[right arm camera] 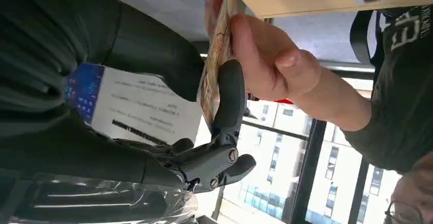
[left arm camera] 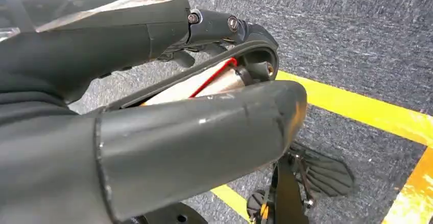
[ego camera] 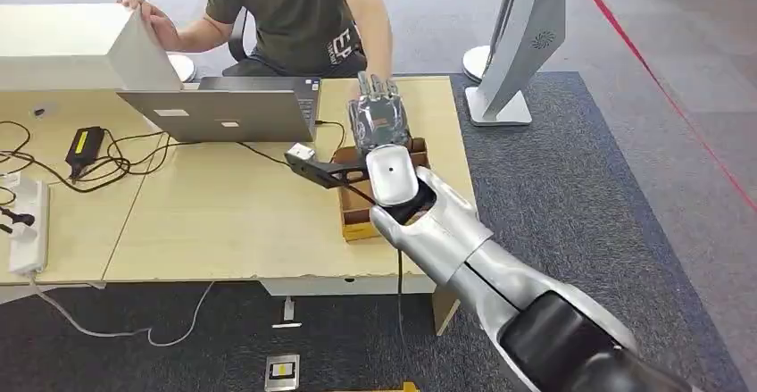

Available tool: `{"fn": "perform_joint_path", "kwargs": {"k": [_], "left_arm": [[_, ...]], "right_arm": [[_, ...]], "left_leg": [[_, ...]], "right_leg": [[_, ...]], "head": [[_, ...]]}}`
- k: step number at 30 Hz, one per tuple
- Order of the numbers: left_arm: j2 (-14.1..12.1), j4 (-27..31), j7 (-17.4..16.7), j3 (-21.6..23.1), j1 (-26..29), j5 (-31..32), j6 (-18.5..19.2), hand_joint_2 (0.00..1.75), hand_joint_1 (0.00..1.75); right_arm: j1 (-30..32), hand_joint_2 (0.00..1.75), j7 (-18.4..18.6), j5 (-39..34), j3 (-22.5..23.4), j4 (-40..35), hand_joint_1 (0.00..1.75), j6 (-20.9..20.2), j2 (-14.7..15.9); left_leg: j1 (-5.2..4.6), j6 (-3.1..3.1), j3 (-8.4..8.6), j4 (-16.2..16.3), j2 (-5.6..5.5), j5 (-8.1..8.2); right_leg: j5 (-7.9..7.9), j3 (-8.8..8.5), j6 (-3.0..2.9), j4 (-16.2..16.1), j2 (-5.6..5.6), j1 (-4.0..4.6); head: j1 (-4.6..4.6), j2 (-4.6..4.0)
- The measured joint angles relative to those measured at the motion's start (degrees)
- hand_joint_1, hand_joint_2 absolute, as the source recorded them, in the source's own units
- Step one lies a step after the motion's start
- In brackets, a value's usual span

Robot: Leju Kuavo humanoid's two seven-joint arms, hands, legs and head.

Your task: Pass the card to the sensor for recognition and then transmit it.

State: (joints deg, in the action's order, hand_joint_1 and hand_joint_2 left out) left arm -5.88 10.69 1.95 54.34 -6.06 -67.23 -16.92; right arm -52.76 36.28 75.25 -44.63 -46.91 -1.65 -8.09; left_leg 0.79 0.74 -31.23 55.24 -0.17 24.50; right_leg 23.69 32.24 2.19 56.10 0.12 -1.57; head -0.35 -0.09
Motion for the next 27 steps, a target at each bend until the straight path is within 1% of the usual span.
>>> {"fn": "perform_joint_path", "kwargs": {"k": [2, 3, 4, 5, 6, 7, 12, 16, 22, 24, 27], "left_arm": [[0.0, 0.0, -0.2, -0.2, 0.0, 0.1, -0.1, 0.00, 0.00], [0.0, 0.0, -0.4, -0.3, 0.0, 0.2, -0.1, 0.00, 0.00], [0.0, 0.0, -0.6, -0.3, 0.0, 0.3, -0.3, 0.00, 0.00], [0.0, 0.0, -0.9, -0.3, 0.0, 0.3, -0.5, 0.00, 0.00], [0.0, 0.0, -0.9, -0.3, 0.1, 0.2, -0.6, 0.00, 0.00], [0.0, 0.0, -1.0, -0.4, 0.1, 0.0, -0.7, 0.00, 0.00], [0.0, 0.0, -1.7, -0.6, 0.1, -0.3, -0.4, 0.00, 0.00], [0.0, 0.0, -2.4, -0.9, 0.1, -0.5, 0.0, 0.00, 0.00], [0.0, 0.0, -3.7, -0.9, 0.2, -0.4, 0.6, 0.00, 0.00], [-0.2, 0.0, -3.5, -0.9, 0.3, -0.3, 0.8, 0.00, 0.00], [-0.3, 0.0, -3.1, -0.9, 0.4, -0.1, 1.0, 0.00, 0.00]], "right_arm": [[0.1, 1.75, 0.5, 0.1, -0.1, 0.0, 1.75, -0.7, 0.0], [0.2, 1.75, 0.7, 0.3, -0.2, 0.0, 1.17, -0.9, 0.0], [0.2, 1.75, 0.9, 0.5, -0.3, -0.2, 1.55, -1.3, 0.2], [0.4, 1.75, 1.2, 0.8, -0.3, -0.6, 1.45, -1.4, 0.4], [0.5, 1.75, 1.5, 1.1, -0.3, -0.9, 0.00, -1.5, 0.7], [0.6, 0.00, 1.8, 1.4, -0.3, -1.2, 0.00, -1.5, 1.0], [0.8, 0.00, 3.2, 4.3, -0.3, -2.7, 0.00, -1.3, 2.3], [1.2, 0.00, 3.0, 7.5, -0.3, -4.5, 0.00, -1.6, 3.7], [2.6, 0.00, 2.5, 10.5, 1.0, -8.6, 0.00, -6.5, 6.1], [3.3, 0.00, 3.1, 11.3, 1.9, -10.6, 0.00, -8.4, 7.7], [4.8, 0.00, 3.3, 12.0, 4.0, -14.5, 0.00, -10.7, 10.8]], "left_leg": [[0.00, 0.00, 0.00, 0.0, 0.00, 0.00], [0.00, 0.00, 0.00, 0.0, 0.00, 0.00], [0.00, 0.00, 0.00, 0.0, 0.00, 0.00], [0.00, 0.00, 0.00, 0.0, 0.00, 0.00], [0.00, 0.00, 0.00, 0.0, 0.00, 0.00], [0.00, 0.00, 0.00, 0.0, 0.00, 0.00], [-0.01, 0.00, 0.01, 0.0, 0.00, 0.00], [0.00, 0.00, 0.01, 0.0, 0.00, 0.00], [-0.01, 0.00, 0.02, 0.0, 0.01, 0.00], [-0.01, 0.00, 0.02, 0.0, 0.00, 0.00], [-0.02, -0.01, -0.01, 0.0, -0.02, 0.01]], "right_leg": [[0.00, 0.00, 0.00, 0.0, 0.00, 0.00], [0.00, 0.01, 0.00, 0.0, 0.00, 0.00], [0.00, 0.02, 0.00, 0.0, 0.00, 0.00], [0.00, 0.02, 0.00, 0.0, 0.00, 0.00], [0.00, 0.02, 0.00, 0.0, 0.00, 0.00], [0.00, 0.02, 0.00, 0.0, 0.00, 0.00], [0.00, 0.02, 0.00, 0.0, 0.01, 0.00], [0.00, 0.01, 0.00, 0.0, 0.01, 0.00], [0.00, 0.02, 0.00, 0.0, 0.01, 0.00], [0.00, 0.02, 0.00, 0.0, 0.00, 0.00], [0.00, 0.00, 0.01, 0.0, 0.00, -0.01]], "head": [[0.00, 0.00], [-0.02, 0.00], [0.00, 0.00], [0.00, 0.02], [0.00, 0.00], [-0.02, 0.00], [-0.02, 0.00], [0.00, 0.00], [-0.02, 0.02], [0.00, 0.00], [-0.02, 0.00]]}}
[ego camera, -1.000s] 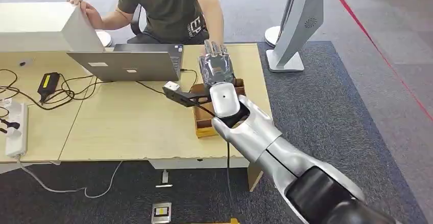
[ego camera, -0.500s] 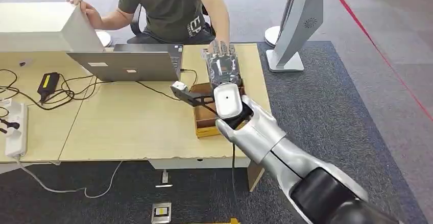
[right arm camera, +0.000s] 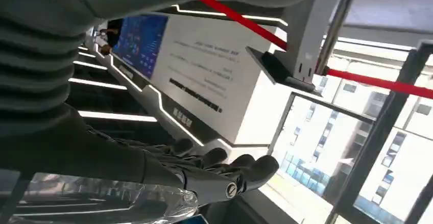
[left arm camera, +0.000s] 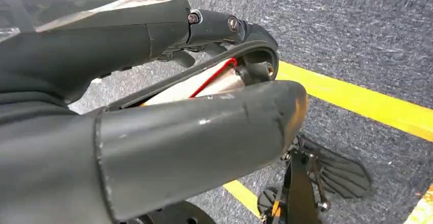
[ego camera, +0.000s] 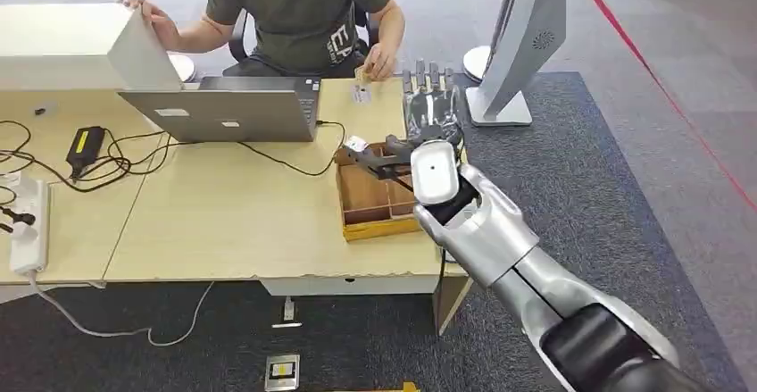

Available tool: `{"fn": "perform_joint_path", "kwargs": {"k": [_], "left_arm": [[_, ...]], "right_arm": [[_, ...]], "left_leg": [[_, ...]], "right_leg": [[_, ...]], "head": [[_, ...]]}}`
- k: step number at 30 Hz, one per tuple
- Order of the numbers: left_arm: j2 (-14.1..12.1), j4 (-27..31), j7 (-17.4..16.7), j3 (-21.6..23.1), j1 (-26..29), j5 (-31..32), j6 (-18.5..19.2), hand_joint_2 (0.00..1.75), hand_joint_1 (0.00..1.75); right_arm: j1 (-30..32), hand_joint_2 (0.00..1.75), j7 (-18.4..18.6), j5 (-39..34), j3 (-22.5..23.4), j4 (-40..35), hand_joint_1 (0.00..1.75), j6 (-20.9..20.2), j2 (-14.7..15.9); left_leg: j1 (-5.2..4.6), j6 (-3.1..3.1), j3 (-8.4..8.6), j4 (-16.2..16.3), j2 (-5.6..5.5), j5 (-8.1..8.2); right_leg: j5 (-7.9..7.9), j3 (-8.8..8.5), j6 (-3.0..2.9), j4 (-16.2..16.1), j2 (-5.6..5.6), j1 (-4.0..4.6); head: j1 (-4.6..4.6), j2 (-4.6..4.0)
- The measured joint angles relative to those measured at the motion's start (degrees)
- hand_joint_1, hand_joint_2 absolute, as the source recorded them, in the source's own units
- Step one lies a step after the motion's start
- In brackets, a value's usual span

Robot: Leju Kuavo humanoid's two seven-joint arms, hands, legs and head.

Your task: Pass the card to the sensor for recognition and then transmit it.

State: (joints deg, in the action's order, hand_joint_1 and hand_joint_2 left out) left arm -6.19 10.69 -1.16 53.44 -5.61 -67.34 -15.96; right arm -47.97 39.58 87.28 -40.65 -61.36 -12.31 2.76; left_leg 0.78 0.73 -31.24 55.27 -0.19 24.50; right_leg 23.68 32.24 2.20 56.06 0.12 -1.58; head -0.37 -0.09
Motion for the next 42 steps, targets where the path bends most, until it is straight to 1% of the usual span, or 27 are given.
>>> {"fn": "perform_joint_path", "kwargs": {"k": [5, 14, 17, 19, 21, 26, 29, 31, 33, 34, 36, 38, 40, 42], "left_arm": [[-0.2, 0.0, 0.1, 0.0, -0.2, 0.1, 0.0, 0.00, 0.00], [-0.2, 0.0, 0.1, 0.0, -0.1, 0.1, 0.3, 0.00, 0.00], [-0.2, 0.0, 0.4, 0.0, -0.1, 0.2, 0.4, 0.00, 0.00], [-0.3, 0.0, 1.0, 0.0, -0.1, 0.4, 0.4, 0.00, 0.00], [-0.4, 0.0, 1.6, 0.0, -0.1, 0.7, 0.4, 0.00, 0.00], [-0.8, 0.0, 2.6, 0.0, -0.1, 1.0, 0.3, 0.00, 0.00], [-1.0, 0.0, 2.7, 0.0, 0.0, 1.5, -0.4, 0.00, 0.00], [-1.1, -0.1, 2.5, 0.0, 0.1, 2.0, -0.6, 0.00, 0.00], [-1.1, -0.1, 2.5, 0.0, 0.3, 3.1, -0.9, 0.00, 0.00], [-1.1, -0.1, 2.5, 0.1, 0.4, 3.5, -1.2, 0.00, 0.00], [-1.2, -0.1, 2.6, 0.1, 0.4, 4.1, -1.7, 0.00, 0.00], [-1.2, -0.1, 1.9, 0.2, 0.4, 4.8, -2.1, 0.00, 0.00], [-1.2, -0.1, 1.9, 0.3, 0.3, 5.2, -2.7, 0.00, 0.00], [-1.2, -0.1, 2.3, 0.4, 0.3, 5.2, -3.3, 0.00, 0.00]], "right_arm": [[1.4, 0.00, -0.2, 0.2, 2.0, -3.8, 0.00, -0.9, 2.4], [2.2, 0.00, -0.2, 0.3, 3.3, -6.9, 0.00, -1.0, 4.0], [2.4, 0.00, 0.4, 0.5, 4.0, -7.6, 0.00, -1.4, 4.6], [2.8, 0.00, 0.4, 0.6, 4.8, -8.5, 0.00, -1.6, 5.7], [3.4, 0.00, 0.4, 0.6, 6.1, -9.6, 0.00, -2.5, 7.3], [8.9, 0.00, 0.5, 1.3, 11.2, -14.5, 0.00, -6.1, 12.9], [15.7, 0.00, 0.6, 1.7, 17.0, -18.6, 0.00, -7.7, 17.4], [22.9, 0.00, 0.4, 0.3, 22.5, -21.6, 0.00, -7.4, 20.6], [31.6, 0.00, -1.1, -1.8, 29.5, -24.1, 0.00, -4.0, 22.7], [35.7, 0.00, -1.8, -2.5, 32.9, -24.8, 0.00, -2.4, 23.3], [43.1, 0.00, -4.2, -3.5, 40.3, -26.3, 0.00, 1.3, 23.8], [48.6, 0.00, -6.2, -4.1, 47.4, -26.4, 0.00, 4.2, 23.2], [52.5, 0.00, -9.0, -3.1, 54.0, -26.0, 0.00, 6.7, 21.8], [54.5, 0.00, -11.9, -0.6, 60.7, -23.9, 0.00, 9.8, 19.5]], "left_leg": [[0.00, 0.00, 0.04, 0.0, 0.06, 0.02], [0.01, 0.01, 0.04, 0.0, 0.06, 0.02], [0.00, 0.00, 0.04, 0.0, 0.06, 0.01], [0.00, 0.00, 0.04, 0.0, 0.06, 0.01], [0.00, 0.00, 0.06, 0.0, 0.05, 0.02], [-0.01, -0.05, 0.13, 0.1, 0.03, 0.06], [0.00, -0.10, 0.12, 0.1, -0.08, 0.13], [0.03, -0.14, 0.24, 0.1, -0.16, 0.21], [0.07, -0.22, 0.29, 0.0, -0.38, 0.37], [0.06, -0.18, 0.33, 0.0, -0.44, 0.43], [0.04, -0.18, 0.36, 0.0, -0.40, 0.51], [0.04, -0.17, 0.43, 0.0, -0.39, 0.60], [0.03, -0.12, 0.49, 0.0, -0.34, 0.64], [0.03, -0.11, 0.56, 0.0, -0.24, 0.66]], "right_leg": [[0.00, 0.02, 0.00, 0.0, 0.13, -0.01], [0.00, 0.02, 0.00, 0.0, 0.13, 0.01], [-0.01, 0.03, 0.00, 0.0, 0.13, 0.00], [-0.01, 0.02, 0.00, 0.0, 0.12, 0.00], [0.00, 0.00, 0.00, 0.0, 0.08, 0.00], [0.01, -0.01, 0.01, -0.1, 0.07, -0.01], [0.05, -0.17, 0.07, -0.2, -0.06, 0.00], [0.14, -0.25, 0.15, -0.3, -0.16, 0.03], [0.27, -0.61, 0.21, -0.3, -0.33, 0.06], [0.32, -0.59, 0.19, -0.3, -0.34, 0.04], [0.39, -0.60, 0.19, -0.3, -0.32, 0.03], [0.49, -0.64, 0.16, -0.3, -0.32, 0.03], [0.51, -0.62, 0.13, -0.3, -0.29, 0.03], [0.53, -0.62, 0.12, -0.3, -0.22, 0.03]], "head": [[0.02, 0.00], [0.02, 0.00], [0.02, 0.02], [0.04, 0.00], [0.00, 0.02], [0.02, 0.02], [0.00, 0.00], [0.09, 0.00], [-0.06, 0.00], [-0.11, 0.00], [-0.04, 0.00], [-0.04, 0.00], [-0.07, 0.00], [-0.04, 0.00]]}}
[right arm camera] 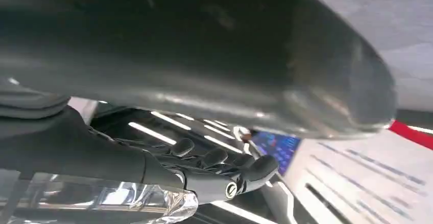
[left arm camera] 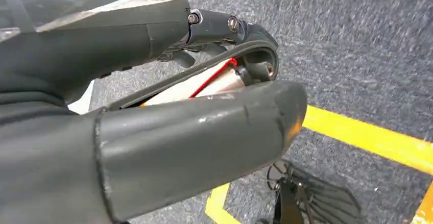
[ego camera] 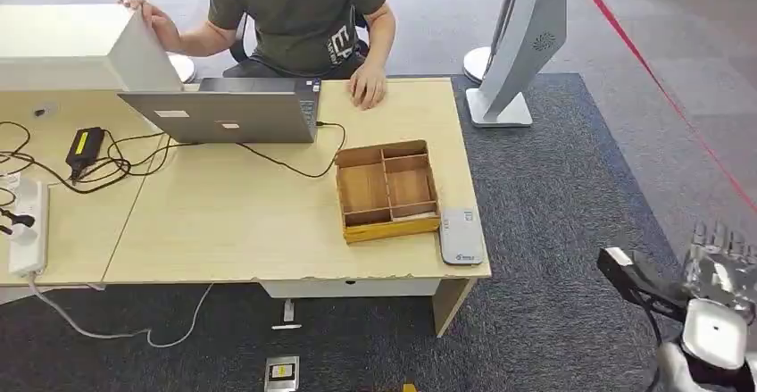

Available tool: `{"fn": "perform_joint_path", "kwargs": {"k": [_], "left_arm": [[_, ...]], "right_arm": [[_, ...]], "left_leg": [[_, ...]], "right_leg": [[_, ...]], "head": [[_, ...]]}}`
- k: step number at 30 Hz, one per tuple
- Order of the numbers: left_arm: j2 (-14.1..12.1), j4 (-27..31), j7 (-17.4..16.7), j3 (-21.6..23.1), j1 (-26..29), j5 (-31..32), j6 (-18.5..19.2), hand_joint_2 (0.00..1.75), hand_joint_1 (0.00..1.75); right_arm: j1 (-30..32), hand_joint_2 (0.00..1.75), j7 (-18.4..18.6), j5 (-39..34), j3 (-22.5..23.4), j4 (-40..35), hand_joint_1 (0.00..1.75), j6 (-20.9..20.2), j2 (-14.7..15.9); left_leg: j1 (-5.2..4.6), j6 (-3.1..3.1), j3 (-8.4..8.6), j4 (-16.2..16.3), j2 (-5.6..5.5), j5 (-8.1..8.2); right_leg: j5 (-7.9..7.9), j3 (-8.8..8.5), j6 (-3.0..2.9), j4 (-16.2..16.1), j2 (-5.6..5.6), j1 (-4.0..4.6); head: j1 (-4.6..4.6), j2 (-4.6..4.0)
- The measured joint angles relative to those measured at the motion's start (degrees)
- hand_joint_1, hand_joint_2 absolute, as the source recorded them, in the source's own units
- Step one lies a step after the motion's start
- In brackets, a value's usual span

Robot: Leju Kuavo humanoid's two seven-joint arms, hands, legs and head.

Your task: Pass the card to the sensor for recognition and then transmit it.

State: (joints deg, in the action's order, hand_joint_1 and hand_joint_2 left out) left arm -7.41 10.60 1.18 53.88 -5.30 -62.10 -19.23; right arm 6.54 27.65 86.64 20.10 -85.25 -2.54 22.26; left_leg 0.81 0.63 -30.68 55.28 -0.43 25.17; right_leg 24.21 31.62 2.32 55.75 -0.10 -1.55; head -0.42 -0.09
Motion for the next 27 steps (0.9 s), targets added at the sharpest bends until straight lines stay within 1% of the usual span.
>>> {"fn": "perform_joint_path", "kwargs": {"k": [3, 4, 6, 11, 14, 17, 19, 21, 23, 25, 27], "left_arm": [[0.0, 0.0, 0.5, 0.2, -0.1, 0.2, -0.6, 0.00, 0.00], [0.0, 0.0, 0.8, 0.2, -0.2, 0.2, -0.8, 0.00, 0.00], [0.0, 0.0, 1.1, 0.2, -0.4, -0.1, -1.2, 0.00, 0.00], [0.2, 0.0, 1.4, 0.2, -0.8, -0.6, -1.2, 0.00, 0.00], [0.5, 0.0, 1.0, 0.2, -0.8, -0.5, -1.1, 0.00, 0.00], [0.6, 0.0, 0.8, 0.2, -0.9, -0.6, -1.1, 0.00, 0.00], [0.6, 0.0, 0.4, 0.2, -1.0, -0.6, -1.1, 0.00, 0.00], [0.7, 0.0, 0.0, 0.2, -1.0, -0.6, -1.1, 0.00, 0.00], [0.9, 0.0, 0.9, 0.2, -1.0, -1.1, -1.5, 0.00, 0.00], [1.0, 0.0, 2.8, 0.2, -1.0, -2.2, -2.4, 0.00, 0.00], [1.2, 0.0, 2.9, 0.2, -1.1, -2.7, -2.4, 0.00, 0.00]], "right_arm": [[1.3, 0.00, -1.9, 1.6, 8.7, 3.4, 0.00, 3.0, -3.3], [1.4, 0.00, -2.3, 1.9, 10.9, 4.5, 0.00, 4.0, -4.2], [1.3, 0.00, -2.9, 2.7, 14.8, 6.9, 0.00, 5.8, -5.6], [0.0, 0.00, -4.0, 2.1, 22.8, 13.4, 0.00, 7.6, -8.7], [-1.2, 0.00, -6.4, -0.9, 25.7, 17.2, 0.00, 10.7, -10.5], [-3.0, 0.00, -9.5, -5.6, 28.4, 23.1, 0.00, 15.7, -12.1], [-4.5, 0.00, -11.2, -8.0, 29.9, 27.9, 0.00, 19.9, -13.2], [-6.2, 0.00, -11.3, -9.9, 31.2, 34.1, 0.00, 23.7, -14.2], [-7.3, 0.00, -10.9, -11.2, 32.2, 39.9, 0.00, 26.3, -15.3], [-8.8, 0.00, -9.3, -12.7, 33.2, 45.6, 0.00, 28.0, -16.1], [-9.7, 0.00, -7.8, -14.7, 34.5, 50.9, 0.00, 28.3, -17.5]], "left_leg": [[-0.01, 0.00, 0.04, 0.0, 0.07, 0.00], [-0.01, 0.00, 0.05, 0.0, 0.15, 0.00], [0.00, 0.01, 0.10, 0.0, 0.24, 0.01], [0.00, 0.01, 0.14, 0.0, 0.30, 0.01], [0.01, 0.01, 0.16, 0.0, 0.34, 0.01], [0.02, 0.01, 0.18, 0.0, 0.36, 0.01], [0.07, 0.03, 0.18, 0.0, 0.38, 0.02], [0.11, 0.04, 0.20, 0.0, 0.41, 0.02], [0.10, 0.04, 0.19, 0.0, 0.41, 0.02], [0.14, 0.04, 0.19, 0.0, 0.41, 0.02], [0.16, 0.05, 0.19, 0.0, 0.41, 0.02]], "right_leg": [[0.01, -0.01, 0.00, 0.0, 0.06, 0.00], [0.00, -0.01, 0.00, 0.0, 0.14, 0.00], [0.00, -0.03, -0.01, 0.0, 0.27, 0.00], [-0.01, -0.06, -0.01, 0.0, 0.34, 0.00], [-0.01, -0.06, -0.01, 0.0, 0.39, 0.01], [0.00, -0.08, -0.01, 0.0, 0.42, 0.01], [0.00, -0.08, -0.01, 0.0, 0.43, 0.06], [-0.01, -0.08, -0.01, 0.0, 0.49, 0.09], [0.00, -0.08, -0.02, 0.0, 0.49, 0.08], [0.01, -0.08, -0.04, 0.0, 0.49, 0.12], [0.02, -0.10, -0.06, 0.1, 0.49, 0.15]], "head": [[0.00, 0.02], [-0.02, 0.00], [0.00, 0.00], [-0.02, 0.00], [0.00, 0.00], [-0.02, 0.02], [0.02, 0.00], [0.02, 0.00], [-0.02, 0.02], [-0.02, 0.02], [-0.02, 0.00]]}}
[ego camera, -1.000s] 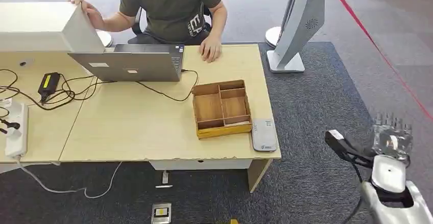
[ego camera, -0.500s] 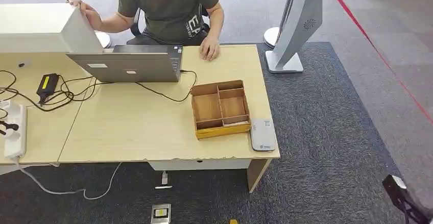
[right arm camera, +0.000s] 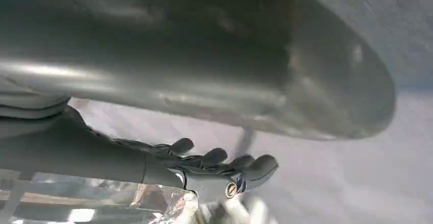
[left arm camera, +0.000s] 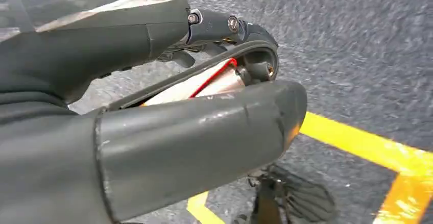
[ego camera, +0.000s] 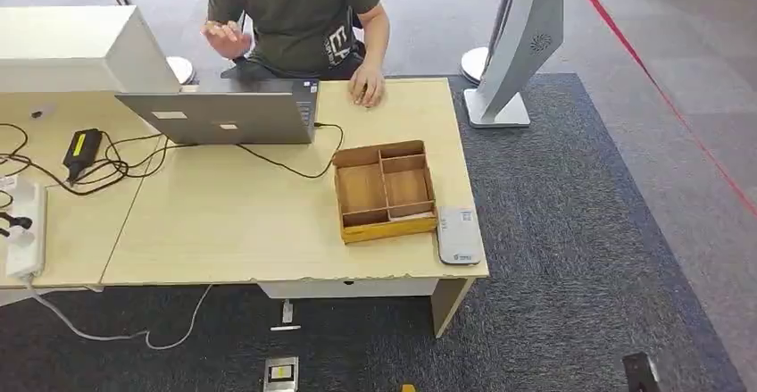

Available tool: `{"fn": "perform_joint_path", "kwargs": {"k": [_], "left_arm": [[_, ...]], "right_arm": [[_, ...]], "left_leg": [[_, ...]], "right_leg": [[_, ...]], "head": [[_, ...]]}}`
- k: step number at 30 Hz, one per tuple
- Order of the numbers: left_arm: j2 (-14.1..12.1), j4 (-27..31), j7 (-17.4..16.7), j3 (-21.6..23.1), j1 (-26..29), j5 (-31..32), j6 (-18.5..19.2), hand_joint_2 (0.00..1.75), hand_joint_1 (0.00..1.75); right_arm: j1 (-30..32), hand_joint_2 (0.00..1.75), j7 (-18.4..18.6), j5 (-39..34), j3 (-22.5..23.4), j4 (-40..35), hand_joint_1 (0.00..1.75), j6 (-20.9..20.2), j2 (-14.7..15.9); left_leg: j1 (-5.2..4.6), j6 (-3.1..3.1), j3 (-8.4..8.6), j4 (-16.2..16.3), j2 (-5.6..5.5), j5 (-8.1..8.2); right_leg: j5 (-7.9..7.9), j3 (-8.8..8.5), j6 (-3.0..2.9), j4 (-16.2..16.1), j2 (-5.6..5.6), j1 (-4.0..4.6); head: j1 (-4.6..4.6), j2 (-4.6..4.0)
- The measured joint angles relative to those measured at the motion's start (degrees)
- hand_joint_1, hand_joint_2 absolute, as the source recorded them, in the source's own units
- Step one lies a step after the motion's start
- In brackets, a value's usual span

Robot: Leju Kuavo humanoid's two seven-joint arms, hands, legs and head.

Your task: Pass the card to the sensor for recognition and then transmit it.

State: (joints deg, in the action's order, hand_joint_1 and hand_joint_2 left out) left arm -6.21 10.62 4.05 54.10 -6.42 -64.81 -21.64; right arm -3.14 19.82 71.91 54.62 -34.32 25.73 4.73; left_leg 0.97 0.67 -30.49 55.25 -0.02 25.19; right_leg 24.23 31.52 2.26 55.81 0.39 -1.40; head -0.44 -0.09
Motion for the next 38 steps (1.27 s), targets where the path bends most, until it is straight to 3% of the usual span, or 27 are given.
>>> {"fn": "perform_joint_path", "kwargs": {"k": [5, 7, 11, 15, 21, 30, 35, 38], "left_arm": [[0.4, 0.0, -2.9, 0.0, 0.0, 0.0, 0.4, 0.00, 0.00], [0.7, 0.0, -2.8, 0.0, 0.0, -0.2, 0.1, 0.00, 0.00], [0.9, 0.0, -1.9, 0.0, 0.0, 0.3, 0.1, 0.00, 0.00], [1.0, 0.0, -0.8, 0.0, 0.1, -1.2, -0.1, 0.00, 0.00], [1.9, 0.1, -0.4, -2.0, 0.4, -6.1, 2.3, 0.00, 0.00], [2.7, 0.1, -3.4, -3.9, 0.5, -6.8, 1.6, 0.00, 0.00], [3.0, 0.1, -2.6, -4.5, 0.5, -7.5, 0.4, 0.00, 0.00], [3.1, 0.1, -2.3, -4.9, 0.5, -7.2, 0.9, 0.00, 0.00]], "right_arm": [[-1.4, 0.00, -0.4, -3.6, 2.7, 9.3, 0.00, 0.3, -4.1], [-1.9, 0.00, 0.1, -4.9, 3.8, 12.1, 0.00, 0.5, -6.0], [-2.5, 0.00, 5.6, -3.9, 5.2, 16.8, 0.00, 0.6, -9.6], [-2.7, 0.00, 5.6, -2.7, 5.9, 19.7, 0.00, 0.0, -12.1], [-3.2, 0.00, 5.1, 1.4, 5.9, 21.8, 0.00, -2.3, -12.5], [-3.4, 0.00, 2.2, 3.5, 5.9, 23.2, 0.00, -2.0, -11.5], [-3.4, 0.00, 3.3, 7.1, 4.7, 23.6, 0.00, -5.7, -10.2], [-3.4, 0.00, 2.1, 7.4, 4.3, 23.7, 0.00, -6.2, -9.5]], "left_leg": [[0.07, 0.01, -0.01, 0.0, -0.01, 0.01], [0.09, 0.03, -0.01, 0.0, -0.01, 0.01], [0.11, 0.04, 0.00, 0.0, -0.02, 0.01], [0.11, 0.04, 0.00, 0.0, -0.02, 0.01], [0.06, 0.03, 0.00, 0.0, -0.03, 0.01], [0.07, 0.04, 0.01, 0.0, -0.03, 0.01], [0.07, 0.03, 0.01, 0.0, -0.04, 0.01], [0.06, 0.03, 0.01, 0.0, -0.04, 0.01]], "right_leg": [[0.02, -0.01, -0.03, 0.0, 0.00, 0.07], [0.04, -0.03, -0.06, 0.0, 0.00, 0.08], [0.05, -0.06, -0.08, 0.0, 0.00, 0.10], [0.04, -0.07, -0.08, 0.0, 0.00, 0.10], [0.04, -0.10, -0.07, 0.0, -0.01, 0.06], [0.04, -0.09, -0.07, 0.0, -0.02, 0.07], [0.04, -0.10, -0.07, 0.0, -0.02, 0.07], [0.04, -0.10, -0.07, 0.0, -0.02, 0.06]], "head": [[-0.02, 0.00], [0.00, 0.00], [0.04, 0.02], [0.09, 0.00], [0.07, 0.00], [0.04, 0.00], [0.04, 0.00], [0.04, 0.00]]}}
